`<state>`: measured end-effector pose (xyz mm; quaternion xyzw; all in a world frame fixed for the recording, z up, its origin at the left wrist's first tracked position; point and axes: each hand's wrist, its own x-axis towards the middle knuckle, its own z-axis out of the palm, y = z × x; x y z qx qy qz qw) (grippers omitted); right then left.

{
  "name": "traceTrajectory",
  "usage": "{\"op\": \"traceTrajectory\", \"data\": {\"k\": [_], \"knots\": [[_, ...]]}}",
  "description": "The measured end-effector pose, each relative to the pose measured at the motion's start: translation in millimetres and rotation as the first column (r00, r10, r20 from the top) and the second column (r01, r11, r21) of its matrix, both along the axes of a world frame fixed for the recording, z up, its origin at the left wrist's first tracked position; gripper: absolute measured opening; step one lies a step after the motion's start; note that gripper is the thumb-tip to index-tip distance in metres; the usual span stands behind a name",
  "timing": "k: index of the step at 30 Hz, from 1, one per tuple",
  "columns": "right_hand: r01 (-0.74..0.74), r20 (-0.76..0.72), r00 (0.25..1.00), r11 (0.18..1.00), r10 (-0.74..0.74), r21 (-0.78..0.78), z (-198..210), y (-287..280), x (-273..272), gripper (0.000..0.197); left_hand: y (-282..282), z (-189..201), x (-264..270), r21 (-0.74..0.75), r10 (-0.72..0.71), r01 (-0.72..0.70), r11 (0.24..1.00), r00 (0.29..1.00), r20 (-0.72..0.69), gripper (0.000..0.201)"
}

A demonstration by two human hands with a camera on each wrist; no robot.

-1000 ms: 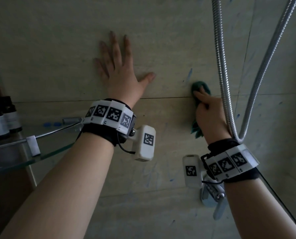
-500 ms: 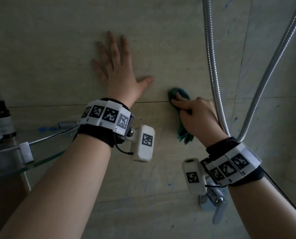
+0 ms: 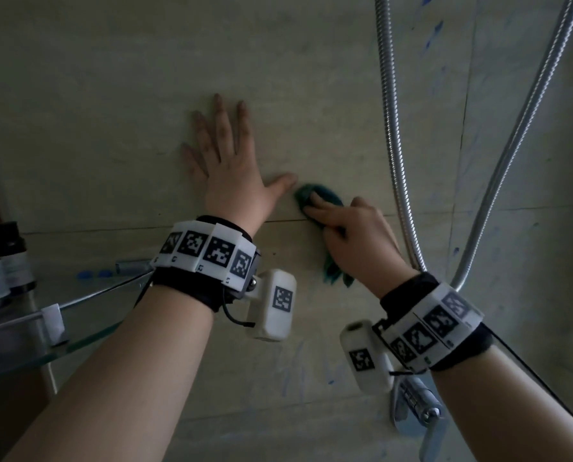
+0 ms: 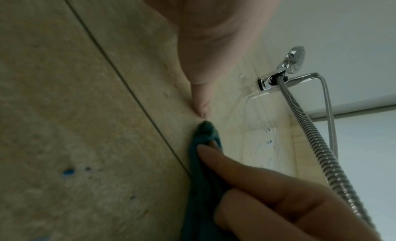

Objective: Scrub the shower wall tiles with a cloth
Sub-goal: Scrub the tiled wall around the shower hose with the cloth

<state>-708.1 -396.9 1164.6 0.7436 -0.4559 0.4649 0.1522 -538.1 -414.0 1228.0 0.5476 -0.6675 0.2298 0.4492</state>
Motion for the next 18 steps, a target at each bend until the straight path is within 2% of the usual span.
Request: {"op": "traceTrajectory", "data": {"k": [1,3,6,8,11,14,16,18], "knots": [[-0.016,-0.037,0.999,1.0,0.015,-0.016,2,2,-2,0.053,2,2,1,0.008,0.005,-0.005,1.0,1.0,-0.01,0.114],[-0.02,-0.011,1.0,0.997,0.02,-0.076,16,2,-14,0.048,7,12,6,0.023,0.01,-0.009,1.0,0.999,-0.045,0.118],[0.032,0.216,0.976,0.994,-0.008,-0.108,48,-2,-28,0.049,11,31,18,0.058,0.005,0.0,0.998,0.996,-0.087,0.122],[0.077,0.271,0.962,0.99,-0.042,-0.121,67,-5,-22,0.052,11,38,23,0.085,0.011,-0.005,0.996,0.998,-0.067,0.124],[0.14,0.146,0.982,0.98,-0.119,-0.144,80,-6,7,0.053,11,39,26,0.108,0.003,-0.001,0.994,1.0,-0.017,0.125],[-0.032,-0.092,0.996,0.957,0.005,-0.287,66,-2,37,0.044,12,41,32,0.165,-0.002,-0.002,0.986,1.0,0.029,0.126],[-0.099,-0.27,0.962,0.964,0.029,-0.248,58,-9,38,0.043,13,45,37,0.216,0.005,-0.02,0.976,0.997,0.071,0.128],[-0.079,-0.28,0.96,0.97,0.011,-0.232,66,-15,25,0.042,15,48,38,0.239,0.008,-0.028,0.971,0.996,0.085,0.128]]}}
